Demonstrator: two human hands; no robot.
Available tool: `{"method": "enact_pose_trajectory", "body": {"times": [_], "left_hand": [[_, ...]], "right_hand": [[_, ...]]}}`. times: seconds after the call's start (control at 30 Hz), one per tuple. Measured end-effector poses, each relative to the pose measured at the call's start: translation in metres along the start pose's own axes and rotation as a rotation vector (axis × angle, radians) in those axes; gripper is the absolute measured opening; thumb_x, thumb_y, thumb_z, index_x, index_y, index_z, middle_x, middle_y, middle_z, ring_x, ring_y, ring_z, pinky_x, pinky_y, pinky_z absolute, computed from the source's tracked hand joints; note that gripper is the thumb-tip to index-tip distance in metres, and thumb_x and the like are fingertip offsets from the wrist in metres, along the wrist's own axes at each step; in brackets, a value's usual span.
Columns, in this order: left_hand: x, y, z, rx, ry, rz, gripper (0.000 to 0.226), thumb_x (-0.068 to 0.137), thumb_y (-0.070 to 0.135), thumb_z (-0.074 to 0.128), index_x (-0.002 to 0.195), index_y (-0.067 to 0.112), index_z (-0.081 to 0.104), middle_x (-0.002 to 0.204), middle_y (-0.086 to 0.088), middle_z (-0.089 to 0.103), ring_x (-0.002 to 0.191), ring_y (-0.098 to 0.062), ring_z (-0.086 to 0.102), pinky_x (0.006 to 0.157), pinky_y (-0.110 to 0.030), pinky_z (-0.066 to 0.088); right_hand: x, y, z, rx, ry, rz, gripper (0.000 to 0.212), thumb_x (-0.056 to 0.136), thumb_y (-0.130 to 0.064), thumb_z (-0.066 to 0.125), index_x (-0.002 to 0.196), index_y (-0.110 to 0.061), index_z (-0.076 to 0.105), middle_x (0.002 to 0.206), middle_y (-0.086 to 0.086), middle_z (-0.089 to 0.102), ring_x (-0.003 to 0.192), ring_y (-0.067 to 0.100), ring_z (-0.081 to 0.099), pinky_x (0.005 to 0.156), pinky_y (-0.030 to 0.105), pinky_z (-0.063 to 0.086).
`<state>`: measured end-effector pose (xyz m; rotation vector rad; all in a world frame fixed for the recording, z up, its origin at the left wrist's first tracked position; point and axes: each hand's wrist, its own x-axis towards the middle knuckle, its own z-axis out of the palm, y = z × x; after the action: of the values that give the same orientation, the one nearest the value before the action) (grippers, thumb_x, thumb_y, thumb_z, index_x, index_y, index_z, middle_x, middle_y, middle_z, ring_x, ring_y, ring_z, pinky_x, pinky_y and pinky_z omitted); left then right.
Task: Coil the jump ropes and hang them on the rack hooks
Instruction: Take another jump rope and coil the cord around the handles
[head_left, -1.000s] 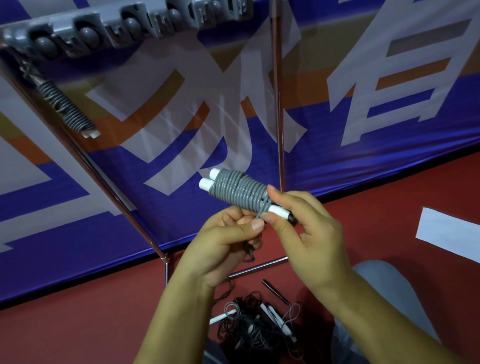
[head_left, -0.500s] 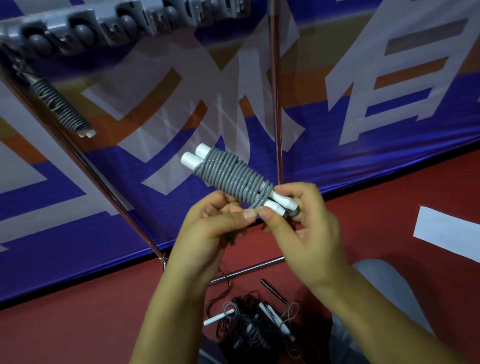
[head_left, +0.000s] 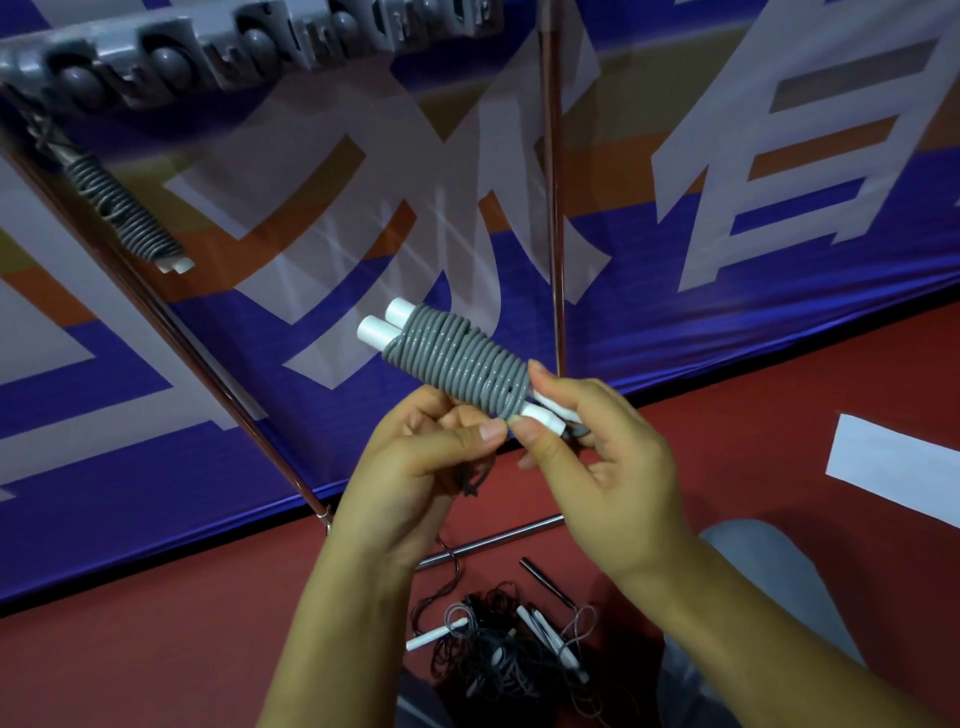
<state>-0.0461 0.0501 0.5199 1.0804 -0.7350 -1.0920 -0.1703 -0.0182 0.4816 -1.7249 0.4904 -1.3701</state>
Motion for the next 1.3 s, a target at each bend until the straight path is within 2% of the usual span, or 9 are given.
{"method": "enact_pose_trajectory", "body": {"times": [0.17,0.3,0.43,0.6,0.7,0.83,0.9,1.07,1.3], "left_hand": [[-0.001,0.003,-0.002,0.001,-0.045,0.027,0.033,0.060,-0.005,0.069,0.090,0.007,0.067,0.071,-0.010,0.058,0.068,-0.018,0.059,0.073,-0.029,0.048],[-0.001,0.005,-0.004,0.023,-0.042,0.049,0.039,0.058,-0.009,0.065,0.094,0.004,0.060,0.062,-0.002,0.058,0.060,-0.010,0.061,0.063,-0.019,0.051],[0.000,0.007,-0.008,0.045,-0.045,0.084,0.035,0.055,-0.013,0.064,0.086,0.002,0.057,0.061,0.000,0.057,0.060,-0.007,0.062,0.059,-0.016,0.050],[0.010,0.010,-0.018,-0.024,-0.152,0.090,0.054,0.046,0.018,0.093,0.089,0.006,0.064,0.067,-0.001,0.060,0.068,-0.014,0.061,0.072,-0.026,0.051],[0.017,0.006,-0.021,-0.090,-0.238,-0.011,0.050,0.053,0.020,0.091,0.098,0.011,0.071,0.073,-0.003,0.064,0.070,-0.020,0.060,0.074,-0.036,0.049],[0.015,0.001,-0.022,-0.135,-0.229,-0.038,0.078,0.049,0.017,0.093,0.122,0.019,0.064,0.090,-0.016,0.064,0.074,-0.024,0.065,0.068,-0.040,0.056],[0.012,0.003,-0.019,-0.107,-0.238,0.064,0.062,0.052,0.019,0.092,0.109,0.017,0.070,0.089,-0.012,0.069,0.069,-0.020,0.066,0.063,-0.035,0.057],[0.007,0.008,-0.006,0.122,-0.044,0.206,0.036,0.056,0.011,0.084,0.087,0.005,0.068,0.074,-0.007,0.068,0.058,-0.015,0.063,0.057,-0.022,0.052],[0.003,0.008,0.001,0.179,0.178,0.199,0.010,0.064,0.008,0.070,0.071,0.011,0.064,0.054,0.000,0.051,0.044,-0.010,0.040,0.042,-0.020,0.032]], "right_hand": [[0.000,-0.006,0.000,0.093,-0.018,-0.017,0.042,0.086,-0.021,0.061,0.128,-0.019,0.055,0.095,-0.007,0.061,0.059,0.008,0.065,0.059,0.020,0.053],[-0.001,-0.008,0.003,0.115,-0.044,0.059,0.044,0.086,-0.028,0.060,0.129,-0.028,0.049,0.097,-0.011,0.059,0.057,0.007,0.065,0.059,0.018,0.052],[-0.003,-0.012,0.006,0.187,-0.045,0.160,0.033,0.084,-0.027,0.066,0.115,-0.035,0.063,0.088,0.001,0.063,0.051,0.007,0.061,0.057,0.017,0.049],[0.001,-0.036,0.008,0.360,-0.069,0.307,0.027,0.085,-0.028,0.064,0.111,-0.035,0.058,0.051,0.002,0.061,0.045,0.013,0.056,0.052,0.029,0.047],[0.008,-0.042,0.011,0.455,-0.087,0.374,0.028,0.078,-0.026,0.057,0.106,-0.025,0.059,0.054,0.000,0.064,0.043,0.006,0.058,0.056,0.015,0.047],[0.006,-0.040,0.016,0.573,-0.122,0.474,0.020,0.086,-0.027,0.061,0.103,-0.017,0.062,0.069,0.011,0.068,0.041,0.010,0.058,0.054,0.019,0.049],[0.005,-0.037,0.014,0.639,-0.141,0.534,0.023,0.087,-0.028,0.058,0.103,-0.012,0.063,0.086,0.028,0.063,0.043,0.013,0.058,0.052,0.023,0.049],[0.011,-0.031,0.009,0.476,-0.184,0.574,0.033,0.088,-0.052,0.049,0.102,-0.022,0.053,0.067,-0.002,0.066,0.052,0.017,0.066,0.053,0.021,0.044],[0.005,-0.015,-0.002,-0.002,-0.227,0.151,0.033,0.080,-0.044,0.062,0.110,-0.042,0.051,0.107,-0.013,0.065,0.100,0.007,0.064,0.077,0.021,0.053]]}}
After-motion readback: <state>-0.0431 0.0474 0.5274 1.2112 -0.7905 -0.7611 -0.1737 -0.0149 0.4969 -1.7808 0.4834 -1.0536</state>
